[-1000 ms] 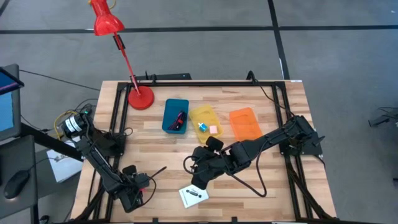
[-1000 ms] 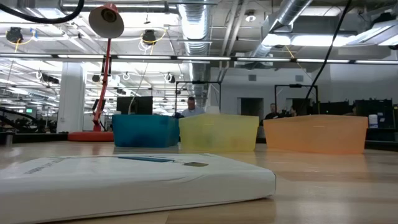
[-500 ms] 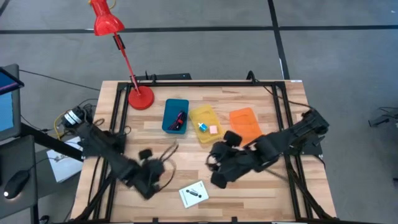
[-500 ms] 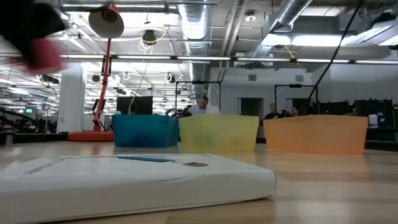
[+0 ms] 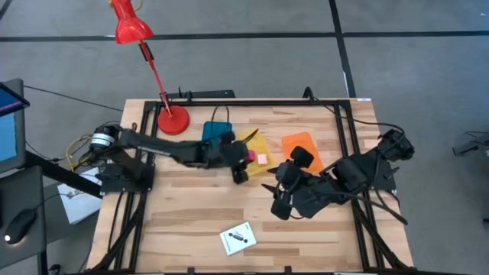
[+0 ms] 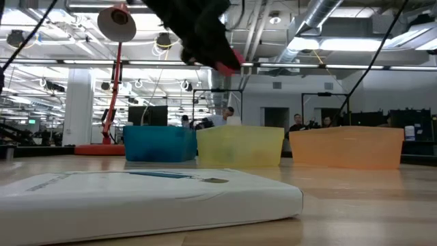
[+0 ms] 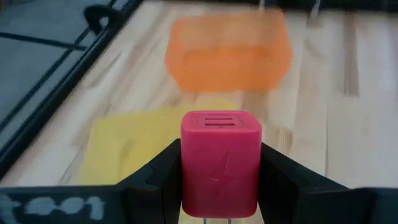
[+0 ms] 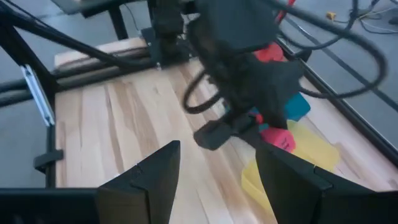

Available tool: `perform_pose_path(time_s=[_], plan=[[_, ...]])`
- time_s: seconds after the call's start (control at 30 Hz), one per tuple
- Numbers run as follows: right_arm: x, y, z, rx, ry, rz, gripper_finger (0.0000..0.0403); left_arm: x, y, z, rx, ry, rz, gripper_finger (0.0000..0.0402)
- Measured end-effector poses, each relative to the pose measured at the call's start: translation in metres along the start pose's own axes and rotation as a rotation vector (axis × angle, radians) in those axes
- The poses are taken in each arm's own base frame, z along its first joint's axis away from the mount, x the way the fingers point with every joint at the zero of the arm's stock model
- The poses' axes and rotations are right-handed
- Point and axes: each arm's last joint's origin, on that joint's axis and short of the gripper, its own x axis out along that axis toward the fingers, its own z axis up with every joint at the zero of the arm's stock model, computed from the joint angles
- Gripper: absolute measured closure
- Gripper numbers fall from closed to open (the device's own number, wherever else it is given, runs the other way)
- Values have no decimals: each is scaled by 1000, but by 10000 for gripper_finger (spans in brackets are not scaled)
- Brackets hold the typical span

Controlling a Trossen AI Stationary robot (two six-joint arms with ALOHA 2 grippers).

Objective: Pick and place items into bin
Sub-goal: Put the pink charger adapter into the yellow bin

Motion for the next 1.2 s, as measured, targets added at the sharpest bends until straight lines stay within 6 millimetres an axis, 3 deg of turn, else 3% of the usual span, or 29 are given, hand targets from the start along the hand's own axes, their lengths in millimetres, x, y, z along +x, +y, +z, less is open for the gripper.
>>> perform_pose_path(time_s=[0.13, 0.27, 0.53, 0.8, 1.2], plan=[[2, -3, 0, -9, 6, -25, 198, 41, 16, -11, 11, 52, -92, 266], [3, -5, 1, -8, -10, -55, 198, 81, 30, -29, -7, 87, -70, 261], [1, -3, -1, -7, -4, -48, 198, 125, 49, -56, -82, 125, -46, 255], [1, -3, -1, 11, -4, -48, 198, 136, 55, -63, -77, 140, -62, 227], [2, -3, -1, 66, 4, -36, 198, 134, 55, -43, -55, 118, -73, 169]])
